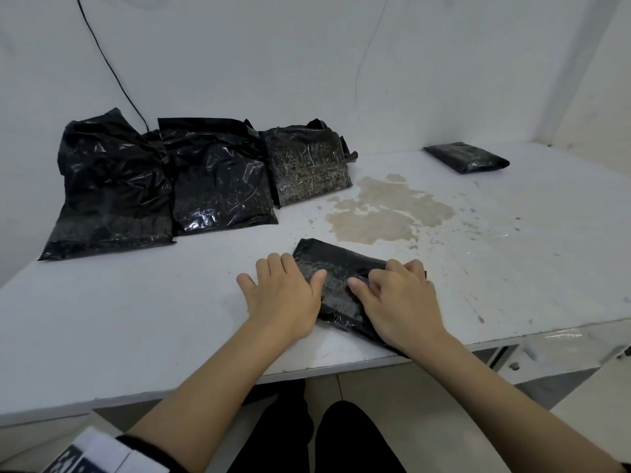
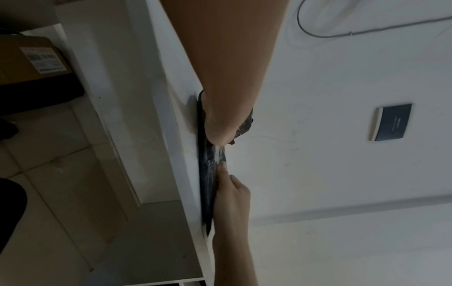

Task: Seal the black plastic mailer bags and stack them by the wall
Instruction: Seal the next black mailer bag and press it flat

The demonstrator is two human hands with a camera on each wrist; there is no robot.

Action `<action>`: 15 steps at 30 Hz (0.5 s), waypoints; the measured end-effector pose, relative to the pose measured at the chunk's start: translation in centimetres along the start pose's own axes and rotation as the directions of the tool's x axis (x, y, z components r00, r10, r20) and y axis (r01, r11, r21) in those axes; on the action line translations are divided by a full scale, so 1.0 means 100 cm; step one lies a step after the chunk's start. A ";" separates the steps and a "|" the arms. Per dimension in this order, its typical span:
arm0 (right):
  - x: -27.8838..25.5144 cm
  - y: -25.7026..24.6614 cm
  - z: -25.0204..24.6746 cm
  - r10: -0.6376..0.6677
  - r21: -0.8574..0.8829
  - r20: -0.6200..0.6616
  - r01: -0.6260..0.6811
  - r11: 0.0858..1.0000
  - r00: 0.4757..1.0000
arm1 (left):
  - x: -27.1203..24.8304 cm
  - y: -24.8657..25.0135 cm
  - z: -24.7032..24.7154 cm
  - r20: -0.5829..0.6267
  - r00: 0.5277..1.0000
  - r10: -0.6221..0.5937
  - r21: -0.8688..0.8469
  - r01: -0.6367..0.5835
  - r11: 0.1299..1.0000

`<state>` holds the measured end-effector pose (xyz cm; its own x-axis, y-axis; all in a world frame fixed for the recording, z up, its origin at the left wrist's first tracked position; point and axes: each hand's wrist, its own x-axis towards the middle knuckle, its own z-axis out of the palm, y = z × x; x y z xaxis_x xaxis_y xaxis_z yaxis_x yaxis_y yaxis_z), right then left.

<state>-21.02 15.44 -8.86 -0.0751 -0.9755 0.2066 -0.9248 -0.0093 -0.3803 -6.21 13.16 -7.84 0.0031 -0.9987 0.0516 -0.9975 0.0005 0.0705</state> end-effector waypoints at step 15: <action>-0.028 0.049 0.001 -0.190 -0.126 -0.004 0.188 0.974 0.982 | 0.011 -0.010 0.009 -0.003 0.980 0.199 -0.121 -0.198 0.973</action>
<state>-25.34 18.12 -11.44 0.1005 -0.9550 0.2791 -0.9619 -0.1649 -0.2179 -5.24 12.01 -8.76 -0.1953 -0.9784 0.0673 -0.9625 0.2044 0.1786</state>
